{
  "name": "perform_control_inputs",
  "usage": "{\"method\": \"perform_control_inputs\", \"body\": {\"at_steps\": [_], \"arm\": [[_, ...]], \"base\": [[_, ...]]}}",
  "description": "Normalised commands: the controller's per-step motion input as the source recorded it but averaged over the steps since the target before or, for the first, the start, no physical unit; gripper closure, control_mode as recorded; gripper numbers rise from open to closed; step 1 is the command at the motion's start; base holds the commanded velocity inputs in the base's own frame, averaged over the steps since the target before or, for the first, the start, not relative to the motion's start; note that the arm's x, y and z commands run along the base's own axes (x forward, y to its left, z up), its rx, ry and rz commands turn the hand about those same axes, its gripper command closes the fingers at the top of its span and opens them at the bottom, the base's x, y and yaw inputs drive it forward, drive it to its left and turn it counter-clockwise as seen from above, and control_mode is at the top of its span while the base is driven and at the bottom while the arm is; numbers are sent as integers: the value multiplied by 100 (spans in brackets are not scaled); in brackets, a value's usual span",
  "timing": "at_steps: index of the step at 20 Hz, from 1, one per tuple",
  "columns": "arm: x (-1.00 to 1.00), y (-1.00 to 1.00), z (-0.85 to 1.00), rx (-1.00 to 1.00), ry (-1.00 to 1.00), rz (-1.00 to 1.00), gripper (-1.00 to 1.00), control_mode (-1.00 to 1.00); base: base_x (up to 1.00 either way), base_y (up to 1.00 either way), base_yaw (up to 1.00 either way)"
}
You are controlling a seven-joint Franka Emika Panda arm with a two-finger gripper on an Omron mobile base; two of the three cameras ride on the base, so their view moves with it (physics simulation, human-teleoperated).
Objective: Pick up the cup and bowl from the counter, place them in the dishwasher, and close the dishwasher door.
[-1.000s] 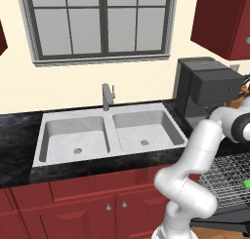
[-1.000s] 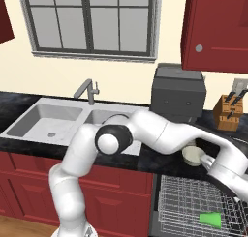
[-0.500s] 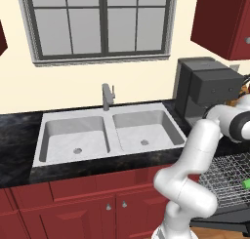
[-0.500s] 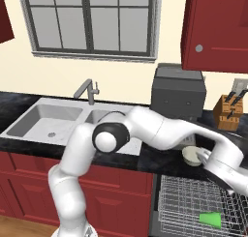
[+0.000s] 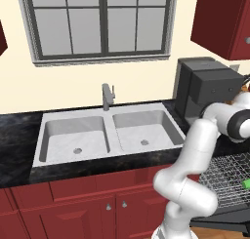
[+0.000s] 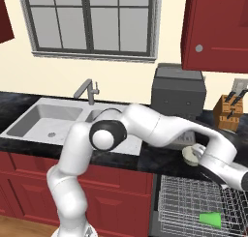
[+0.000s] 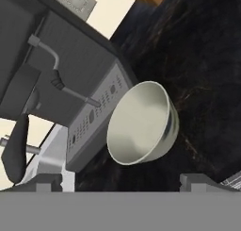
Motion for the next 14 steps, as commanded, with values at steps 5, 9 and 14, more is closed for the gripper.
{"method": "perform_control_inputs", "body": {"at_steps": [5,9,14], "arm": [[20,11,0,1,1,0,-100,-100],[4,9,-12,0,1,0,-100,-100],[1,1,-28,0,4,0,-100,-100]], "base": [[0,0,0],[0,0,0],[0,0,0]]}}
